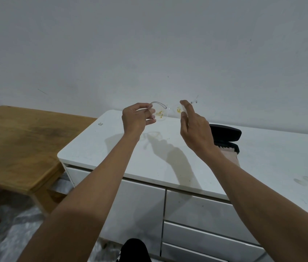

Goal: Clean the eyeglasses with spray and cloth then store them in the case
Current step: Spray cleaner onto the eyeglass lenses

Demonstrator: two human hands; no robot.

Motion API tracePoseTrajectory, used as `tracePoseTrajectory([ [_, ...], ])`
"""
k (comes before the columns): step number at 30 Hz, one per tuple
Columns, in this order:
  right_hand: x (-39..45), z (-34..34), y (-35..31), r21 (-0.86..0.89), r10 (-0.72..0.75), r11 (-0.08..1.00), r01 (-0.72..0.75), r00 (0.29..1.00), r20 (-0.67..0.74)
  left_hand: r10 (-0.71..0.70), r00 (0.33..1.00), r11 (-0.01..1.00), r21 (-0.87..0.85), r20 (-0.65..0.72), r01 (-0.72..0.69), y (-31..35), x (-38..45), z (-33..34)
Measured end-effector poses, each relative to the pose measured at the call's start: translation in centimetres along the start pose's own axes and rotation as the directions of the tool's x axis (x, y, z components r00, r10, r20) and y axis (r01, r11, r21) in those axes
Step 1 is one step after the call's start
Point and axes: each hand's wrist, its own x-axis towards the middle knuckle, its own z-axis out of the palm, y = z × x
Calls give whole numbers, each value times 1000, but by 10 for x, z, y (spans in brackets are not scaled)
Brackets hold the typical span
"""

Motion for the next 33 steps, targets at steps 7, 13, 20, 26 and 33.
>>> tracePoseTrajectory([
  [7,3,7,4,47,43,998,-42,999,-24,-6,1000,1000,-7,15,6,2,-1,-1],
  [13,-1,12,7,74,61,996,-58,997,-38,-9,1000,1000,-2,6,9,3,0,-2],
  [20,4,18,-13,161,-86,983,85,996,2,-8,1000,1000,11,-15,8,2,1,-2],
  [26,-3,33,-23,158,-103,983,97,994,31,-14,1000,1000,9,-2,14,1,-2,-1],
  [33,-1,33,-26,165,-58,985,58,998,-3,0,1000,1000,27,-5,0,2,0,-4],
])
